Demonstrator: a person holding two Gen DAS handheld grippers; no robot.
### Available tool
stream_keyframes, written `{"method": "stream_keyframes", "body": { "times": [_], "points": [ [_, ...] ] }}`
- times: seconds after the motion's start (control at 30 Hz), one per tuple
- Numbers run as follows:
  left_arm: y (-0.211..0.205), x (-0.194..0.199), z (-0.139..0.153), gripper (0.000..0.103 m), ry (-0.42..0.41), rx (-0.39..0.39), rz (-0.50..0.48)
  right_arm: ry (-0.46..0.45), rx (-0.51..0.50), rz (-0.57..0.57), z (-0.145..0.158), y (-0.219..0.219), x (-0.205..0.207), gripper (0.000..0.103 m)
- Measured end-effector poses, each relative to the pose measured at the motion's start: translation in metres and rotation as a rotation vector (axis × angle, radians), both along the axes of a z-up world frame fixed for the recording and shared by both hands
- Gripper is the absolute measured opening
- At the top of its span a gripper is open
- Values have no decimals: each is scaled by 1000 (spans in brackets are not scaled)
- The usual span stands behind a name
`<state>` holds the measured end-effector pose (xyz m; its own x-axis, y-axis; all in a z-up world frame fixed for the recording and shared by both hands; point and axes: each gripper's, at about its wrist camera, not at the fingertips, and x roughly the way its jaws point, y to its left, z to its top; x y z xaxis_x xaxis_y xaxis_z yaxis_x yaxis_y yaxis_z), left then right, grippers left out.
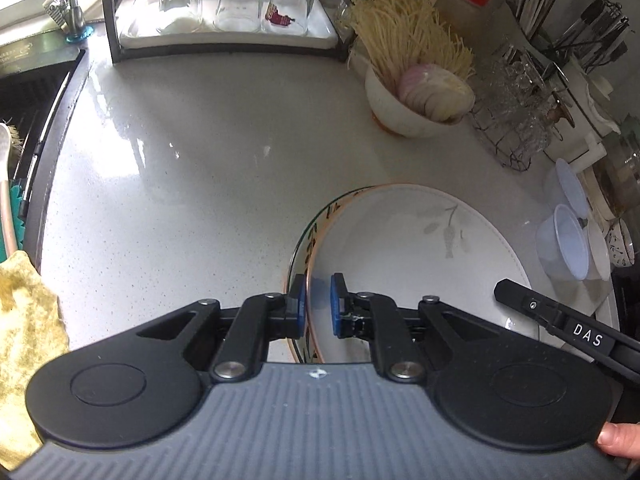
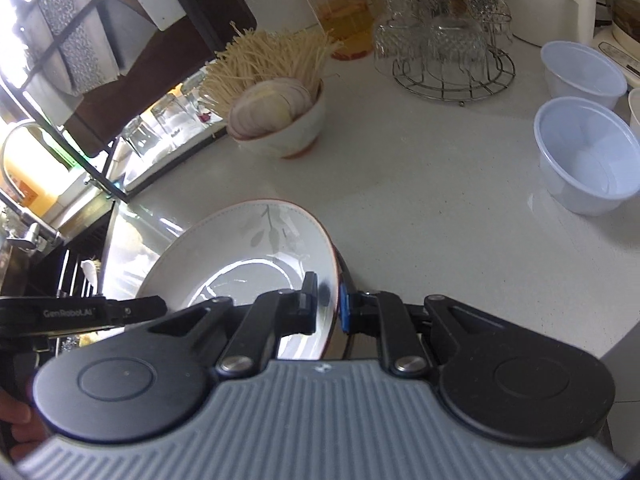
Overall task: Organize plates and bowls
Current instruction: 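Lift the white plate with both grippers and lower it onto the floral plate stack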
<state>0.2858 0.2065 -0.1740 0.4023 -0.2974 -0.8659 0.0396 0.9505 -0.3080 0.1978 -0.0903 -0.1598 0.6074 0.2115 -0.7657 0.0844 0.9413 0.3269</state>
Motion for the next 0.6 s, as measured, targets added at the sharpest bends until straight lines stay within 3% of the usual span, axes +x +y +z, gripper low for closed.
{"method": "stream_keyframes", "body": {
  "times": [0.6],
  "points": [
    [-14, 6, -9, 17, 28, 45, -43, -3, -19, -17, -13, -1, 6, 16]
  ]
}}
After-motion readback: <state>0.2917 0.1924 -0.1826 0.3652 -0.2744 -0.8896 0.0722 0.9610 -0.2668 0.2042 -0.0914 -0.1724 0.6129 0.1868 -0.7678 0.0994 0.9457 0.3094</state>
